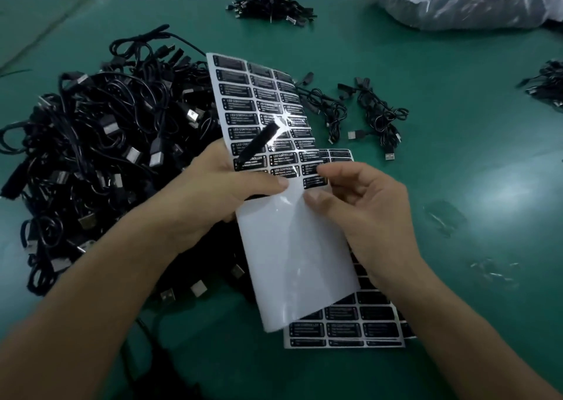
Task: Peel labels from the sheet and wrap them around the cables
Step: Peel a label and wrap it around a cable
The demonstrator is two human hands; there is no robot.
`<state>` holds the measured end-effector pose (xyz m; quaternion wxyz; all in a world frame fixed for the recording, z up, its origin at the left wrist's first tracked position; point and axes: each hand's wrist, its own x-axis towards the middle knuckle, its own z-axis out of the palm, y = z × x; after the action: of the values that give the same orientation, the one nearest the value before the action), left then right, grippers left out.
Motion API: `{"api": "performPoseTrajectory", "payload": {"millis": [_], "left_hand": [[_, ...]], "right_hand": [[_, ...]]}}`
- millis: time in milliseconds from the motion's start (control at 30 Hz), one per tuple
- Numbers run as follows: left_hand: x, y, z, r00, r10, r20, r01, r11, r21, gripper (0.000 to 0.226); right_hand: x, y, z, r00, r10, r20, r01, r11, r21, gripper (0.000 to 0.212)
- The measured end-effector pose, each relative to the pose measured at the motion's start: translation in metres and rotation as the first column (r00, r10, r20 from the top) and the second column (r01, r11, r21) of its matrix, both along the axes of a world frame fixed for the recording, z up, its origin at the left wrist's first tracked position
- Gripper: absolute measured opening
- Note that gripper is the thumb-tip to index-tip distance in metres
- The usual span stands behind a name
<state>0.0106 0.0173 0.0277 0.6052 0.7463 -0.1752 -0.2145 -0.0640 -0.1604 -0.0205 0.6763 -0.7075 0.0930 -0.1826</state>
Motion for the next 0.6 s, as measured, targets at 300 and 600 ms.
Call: {"api": "performPoseTrajectory", "payload": {"millis": [300,600], "left_hand": [[-0.003,-0.007,-0.005,0.995,0.095,0.026,-0.094,0.995,-0.031,0.019],[-0.003,-0.009,-0.006,0.992,0.114,0.057,-0.115,0.993,0.020,0.013]], "right_hand": [[-0.004,0.008,0.000,0.980,-0.191,0.064,0.193,0.795,-0.575,0.020],[-0.005,0.016,0.003,0.974,-0.124,0.187,0.222,0.661,-0.717,0.024]]}}
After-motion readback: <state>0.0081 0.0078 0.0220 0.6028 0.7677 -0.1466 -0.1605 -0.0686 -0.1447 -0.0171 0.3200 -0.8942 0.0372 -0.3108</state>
